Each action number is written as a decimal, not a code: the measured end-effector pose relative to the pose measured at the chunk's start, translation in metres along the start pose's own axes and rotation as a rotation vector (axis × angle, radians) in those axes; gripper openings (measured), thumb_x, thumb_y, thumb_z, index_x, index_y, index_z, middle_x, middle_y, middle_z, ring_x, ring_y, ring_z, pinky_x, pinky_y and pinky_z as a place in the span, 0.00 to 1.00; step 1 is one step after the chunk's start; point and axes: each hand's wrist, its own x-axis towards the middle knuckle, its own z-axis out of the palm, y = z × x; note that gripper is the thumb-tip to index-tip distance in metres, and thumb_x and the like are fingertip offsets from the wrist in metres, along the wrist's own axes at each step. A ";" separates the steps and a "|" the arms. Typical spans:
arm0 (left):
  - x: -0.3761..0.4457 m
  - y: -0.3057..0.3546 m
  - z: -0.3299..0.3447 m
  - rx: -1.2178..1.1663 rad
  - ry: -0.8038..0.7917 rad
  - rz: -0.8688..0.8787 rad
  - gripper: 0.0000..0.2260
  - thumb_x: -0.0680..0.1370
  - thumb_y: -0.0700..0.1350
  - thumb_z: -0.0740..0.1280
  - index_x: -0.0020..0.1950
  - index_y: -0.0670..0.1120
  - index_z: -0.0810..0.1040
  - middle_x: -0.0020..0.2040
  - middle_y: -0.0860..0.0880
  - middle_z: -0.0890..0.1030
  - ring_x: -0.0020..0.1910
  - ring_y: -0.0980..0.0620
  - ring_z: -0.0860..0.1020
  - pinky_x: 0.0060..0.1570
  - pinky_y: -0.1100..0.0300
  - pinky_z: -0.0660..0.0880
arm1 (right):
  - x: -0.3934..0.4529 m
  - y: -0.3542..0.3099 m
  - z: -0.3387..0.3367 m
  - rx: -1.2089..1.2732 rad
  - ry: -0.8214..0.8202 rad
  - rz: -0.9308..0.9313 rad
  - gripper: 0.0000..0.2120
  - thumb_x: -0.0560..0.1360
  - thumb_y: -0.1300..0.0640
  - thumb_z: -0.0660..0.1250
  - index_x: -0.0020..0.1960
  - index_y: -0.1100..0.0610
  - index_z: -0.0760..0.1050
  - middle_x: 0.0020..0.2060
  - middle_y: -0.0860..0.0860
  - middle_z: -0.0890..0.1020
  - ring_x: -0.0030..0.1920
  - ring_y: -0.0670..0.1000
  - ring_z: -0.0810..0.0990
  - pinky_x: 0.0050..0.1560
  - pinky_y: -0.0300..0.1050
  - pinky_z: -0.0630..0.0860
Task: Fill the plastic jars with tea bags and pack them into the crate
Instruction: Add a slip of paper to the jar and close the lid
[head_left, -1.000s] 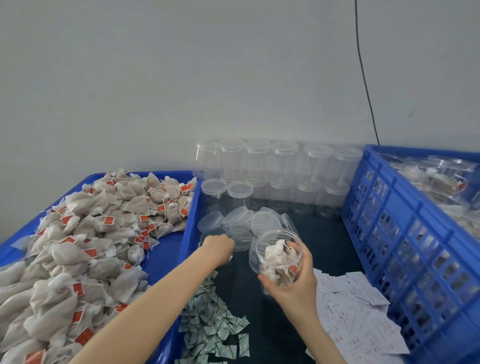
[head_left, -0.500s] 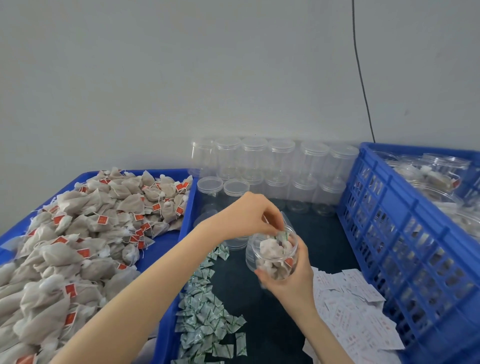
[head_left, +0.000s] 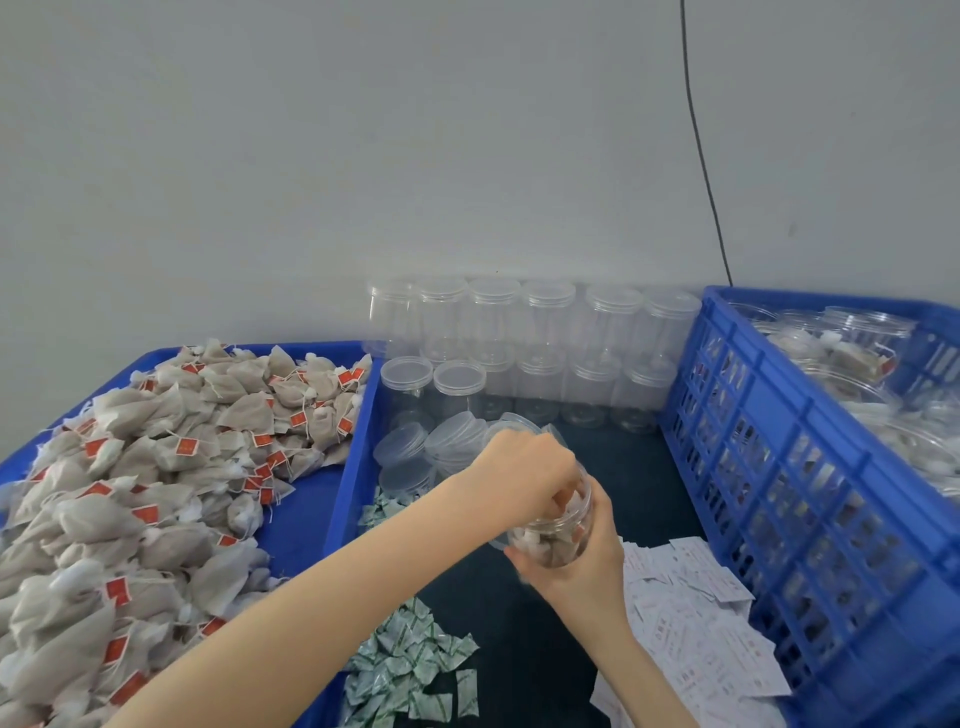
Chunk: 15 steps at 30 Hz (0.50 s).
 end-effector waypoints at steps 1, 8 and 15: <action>0.001 0.000 0.000 -0.027 0.007 0.005 0.08 0.76 0.44 0.63 0.50 0.49 0.82 0.45 0.47 0.79 0.45 0.46 0.77 0.37 0.56 0.72 | 0.000 0.000 -0.001 0.004 0.000 0.000 0.45 0.54 0.48 0.82 0.63 0.28 0.65 0.58 0.35 0.78 0.58 0.41 0.80 0.52 0.35 0.79; 0.017 -0.009 0.004 -0.538 0.273 -0.126 0.06 0.73 0.51 0.71 0.39 0.55 0.76 0.38 0.59 0.77 0.37 0.59 0.72 0.35 0.63 0.69 | 0.001 0.001 -0.017 0.047 0.024 -0.018 0.45 0.56 0.57 0.84 0.62 0.27 0.67 0.59 0.32 0.76 0.61 0.38 0.76 0.50 0.28 0.76; 0.042 -0.016 0.043 -0.513 0.191 -0.293 0.06 0.78 0.44 0.64 0.52 0.47 0.79 0.50 0.49 0.82 0.48 0.49 0.79 0.43 0.56 0.75 | 0.003 0.002 -0.044 0.027 0.088 -0.007 0.45 0.58 0.69 0.83 0.64 0.38 0.67 0.58 0.31 0.76 0.60 0.34 0.75 0.50 0.24 0.73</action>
